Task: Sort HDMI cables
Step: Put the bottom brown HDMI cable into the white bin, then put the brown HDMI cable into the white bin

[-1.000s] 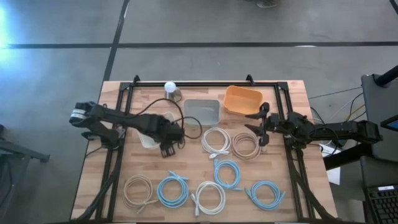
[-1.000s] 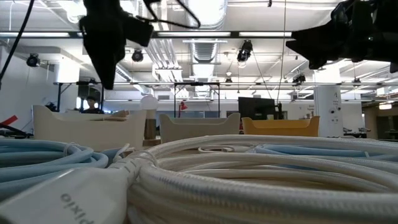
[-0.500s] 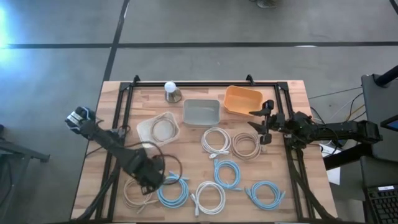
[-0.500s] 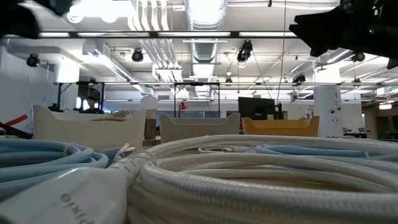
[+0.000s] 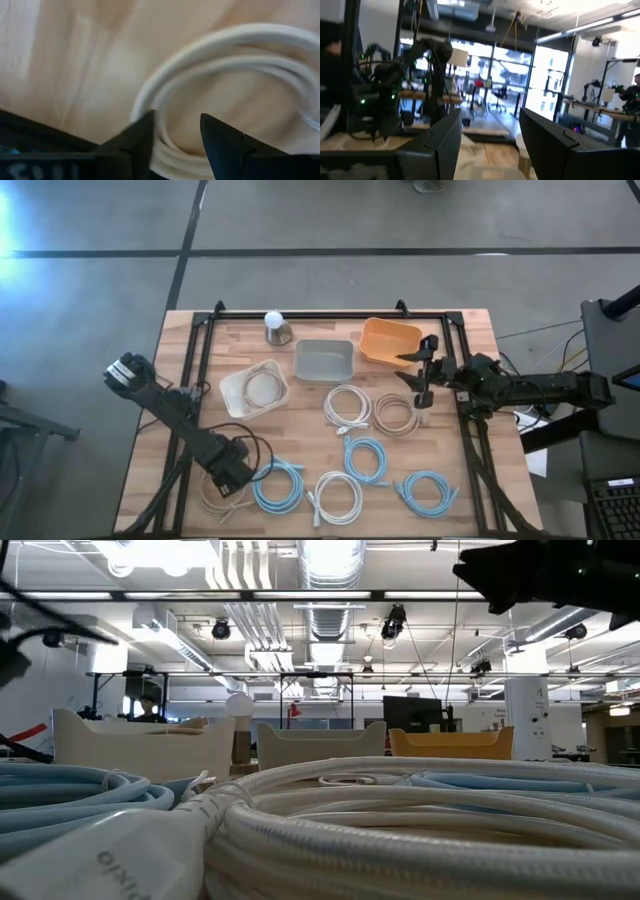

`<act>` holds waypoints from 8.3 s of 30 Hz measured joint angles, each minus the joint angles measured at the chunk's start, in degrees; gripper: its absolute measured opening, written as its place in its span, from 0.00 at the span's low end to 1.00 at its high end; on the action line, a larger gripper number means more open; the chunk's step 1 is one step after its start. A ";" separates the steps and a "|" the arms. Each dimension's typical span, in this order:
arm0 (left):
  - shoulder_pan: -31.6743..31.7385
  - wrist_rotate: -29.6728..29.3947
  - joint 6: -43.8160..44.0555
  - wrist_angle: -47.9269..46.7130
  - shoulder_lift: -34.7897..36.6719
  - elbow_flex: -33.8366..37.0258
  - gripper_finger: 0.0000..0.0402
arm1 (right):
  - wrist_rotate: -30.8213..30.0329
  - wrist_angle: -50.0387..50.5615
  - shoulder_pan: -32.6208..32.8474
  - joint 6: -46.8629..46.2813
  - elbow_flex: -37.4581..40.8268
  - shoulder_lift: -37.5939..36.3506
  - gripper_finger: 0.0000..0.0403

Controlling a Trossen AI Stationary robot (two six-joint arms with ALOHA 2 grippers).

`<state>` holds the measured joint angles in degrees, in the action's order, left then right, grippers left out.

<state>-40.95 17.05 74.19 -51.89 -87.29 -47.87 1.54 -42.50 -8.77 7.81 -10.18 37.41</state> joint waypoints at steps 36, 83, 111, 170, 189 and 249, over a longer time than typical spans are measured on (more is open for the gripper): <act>0.24 -9.41 -2.10 -25.07 1.09 -18.16 0.01 | -0.17 45.23 0.01 -5.90 -32.50 34.37 0.44; 12.17 -65.68 -36.63 -38.04 -2.90 -36.64 0.00 | 0.04 48.70 0.02 -12.28 -31.80 33.99 0.30; 42.32 -53.78 -45.87 -31.89 -1.66 -19.50 0.01 | 0.07 48.67 0.04 -14.80 -29.74 34.01 0.20; 37.77 -40.45 -51.55 -23.10 -1.73 -17.25 0.60 | -2.19 47.82 11.69 -21.40 -25.70 34.01 0.45; 35.41 -38.72 -56.61 -23.16 -1.40 -26.35 0.59 | -3.23 45.57 14.18 -24.54 -25.70 34.01 0.43; 34.60 -36.16 -57.82 47.89 -1.42 -8.91 0.56 | -15.69 70.84 10.15 -39.87 -25.97 33.08 0.04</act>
<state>-6.35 -19.11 16.37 -4.00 -88.71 -56.78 -14.15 28.35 1.38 -32.06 -36.15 70.49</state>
